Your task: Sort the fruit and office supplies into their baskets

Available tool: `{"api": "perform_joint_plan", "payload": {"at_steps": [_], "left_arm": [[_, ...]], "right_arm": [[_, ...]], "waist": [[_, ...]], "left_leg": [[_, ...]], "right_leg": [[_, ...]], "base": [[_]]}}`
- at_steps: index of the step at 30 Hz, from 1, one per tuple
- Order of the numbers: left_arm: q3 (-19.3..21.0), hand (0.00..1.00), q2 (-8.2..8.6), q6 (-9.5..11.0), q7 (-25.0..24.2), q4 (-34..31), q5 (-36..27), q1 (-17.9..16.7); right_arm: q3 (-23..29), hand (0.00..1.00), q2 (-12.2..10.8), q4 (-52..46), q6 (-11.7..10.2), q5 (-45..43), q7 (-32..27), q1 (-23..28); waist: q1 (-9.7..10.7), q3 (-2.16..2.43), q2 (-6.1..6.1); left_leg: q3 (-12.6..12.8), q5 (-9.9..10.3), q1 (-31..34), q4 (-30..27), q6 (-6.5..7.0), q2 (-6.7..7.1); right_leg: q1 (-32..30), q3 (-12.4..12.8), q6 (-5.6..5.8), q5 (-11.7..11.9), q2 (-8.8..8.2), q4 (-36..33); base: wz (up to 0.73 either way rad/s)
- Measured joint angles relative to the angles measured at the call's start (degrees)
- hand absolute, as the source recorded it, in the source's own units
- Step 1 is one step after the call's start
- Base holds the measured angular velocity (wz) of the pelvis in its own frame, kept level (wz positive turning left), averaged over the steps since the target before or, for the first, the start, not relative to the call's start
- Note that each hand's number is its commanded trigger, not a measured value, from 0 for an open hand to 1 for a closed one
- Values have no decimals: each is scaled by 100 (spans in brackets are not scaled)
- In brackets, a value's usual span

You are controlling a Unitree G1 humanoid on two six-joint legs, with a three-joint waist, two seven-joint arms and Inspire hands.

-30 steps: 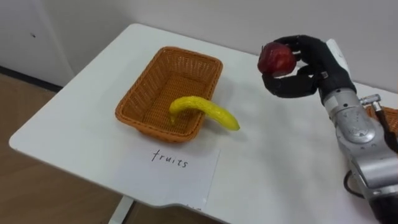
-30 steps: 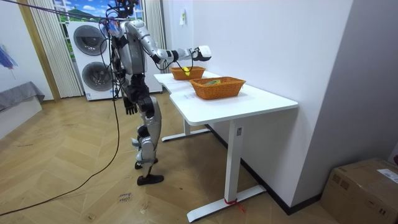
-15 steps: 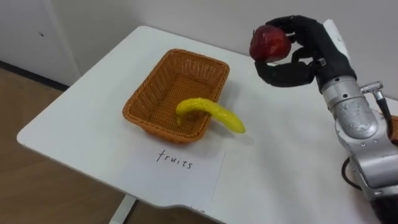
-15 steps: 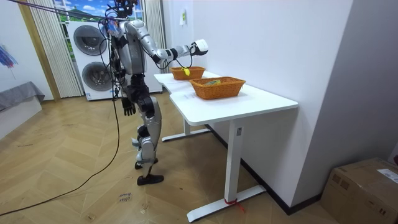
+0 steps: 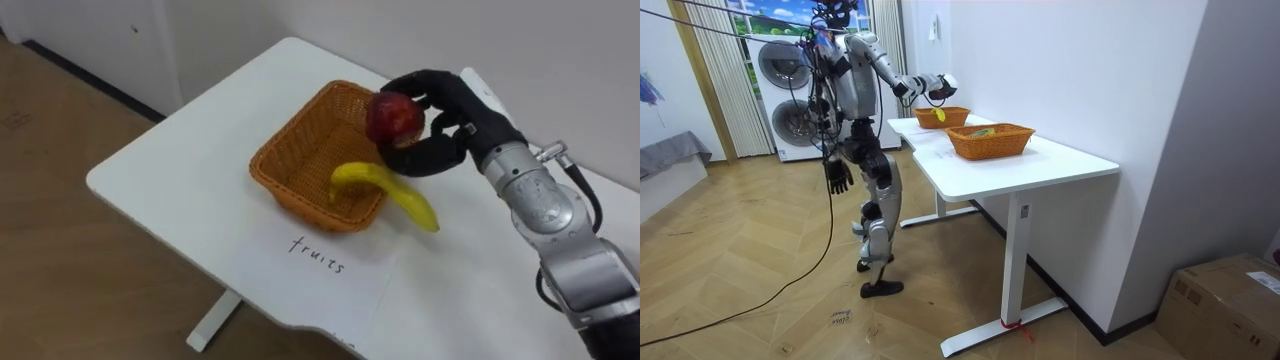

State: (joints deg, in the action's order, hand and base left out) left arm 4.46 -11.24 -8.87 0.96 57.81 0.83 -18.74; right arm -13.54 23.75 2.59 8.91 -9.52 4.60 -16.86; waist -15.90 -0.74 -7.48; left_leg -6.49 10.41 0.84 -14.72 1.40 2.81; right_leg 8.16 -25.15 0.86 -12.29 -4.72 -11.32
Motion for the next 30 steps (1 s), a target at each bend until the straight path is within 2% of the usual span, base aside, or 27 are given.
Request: {"api": "perform_joint_plan", "payload": {"at_steps": [5, 6, 7, 8, 10, 11, 12, 15, 23, 30], "left_arm": [[-3, 0, -67, -4, -154, 1, 226, 9], [-4, 0, -77, -4, -168, 0, 245, 10], [0, 0, -85, -4, -177, -1, 293, 10], [-2, 0, -87, -4, -202, -4, 384, 2], [1, 0, -101, -4, -261, -42, 393, -32], [9, 0, -103, -3, -279, -47, 393, -35], [8, 0, -97, -3, -287, -47, 406, -36], [4, 0, -97, 14, -311, -55, 521, -35], [143, 0, -104, 15, -395, -75, 523, -105], [218, 0, -107, 13, -411, -211, 610, -114]], "right_arm": [[0, 100, -120, 250, 0, 19, 189, -13], [1, 89, -143, 288, 0, 19, 192, -13], [0, 70, -173, 360, 0, 12, 197, -13], [0, 63, -176, 405, 0, 2, 214, -13], [1, 33, -175, 414, -5, 0, 223, -14], [1, 6, -174, 421, -6, 0, 223, -13], [1, 0, -174, 436, -8, 6, 223, -13], [2, 0, -165, 634, -40, 47, 151, -19], [2, 0, -141, 790, -70, 46, 97, -18], [2, 0, -140, 787, -70, 16, 101, -31]], "waist": [[-151, -2, -4], [-159, -1, -5], [-173, 1, -9], [-189, 5, -14], [-193, 23, -39], [-191, 28, -50], [-186, 30, -54], [-187, 37, -66], [-176, -13, -124], [-182, 7, -157]], "left_leg": [[-9, 28, 86, -101, 36, 29], [-9, 28, 97, -104, 37, 31], [-11, 27, 107, -109, 38, 60], [-20, 25, 110, -109, 40, 77], [-29, 25, 144, -107, 41, 70], [-48, 25, 145, -105, 41, 65], [-56, 25, 144, -110, 41, 61], [-106, 25, 129, -131, 41, 62], [-98, 32, 91, -71, 43, 66], [-31, 41, 146, -93, 56, 63]], "right_leg": [[-105, 66, 34, -25, -30, -42], [-121, 79, 37, -26, -29, -42], [-139, 96, 38, -27, -31, -42], [-152, 111, 39, -28, -33, -43], [-185, 116, 40, -27, -32, -44], [-184, 113, 40, -27, -30, -46], [-163, 113, 40, -27, -30, -48], [-105, 82, 43, -25, -33, -52], [-74, 112, 47, -27, -27, -43], [-123, 142, 48, -26, -29, -44]], "base": [[1], [-4], [0], [0], [0], [5], [10], [10], [0], [-1]]}}
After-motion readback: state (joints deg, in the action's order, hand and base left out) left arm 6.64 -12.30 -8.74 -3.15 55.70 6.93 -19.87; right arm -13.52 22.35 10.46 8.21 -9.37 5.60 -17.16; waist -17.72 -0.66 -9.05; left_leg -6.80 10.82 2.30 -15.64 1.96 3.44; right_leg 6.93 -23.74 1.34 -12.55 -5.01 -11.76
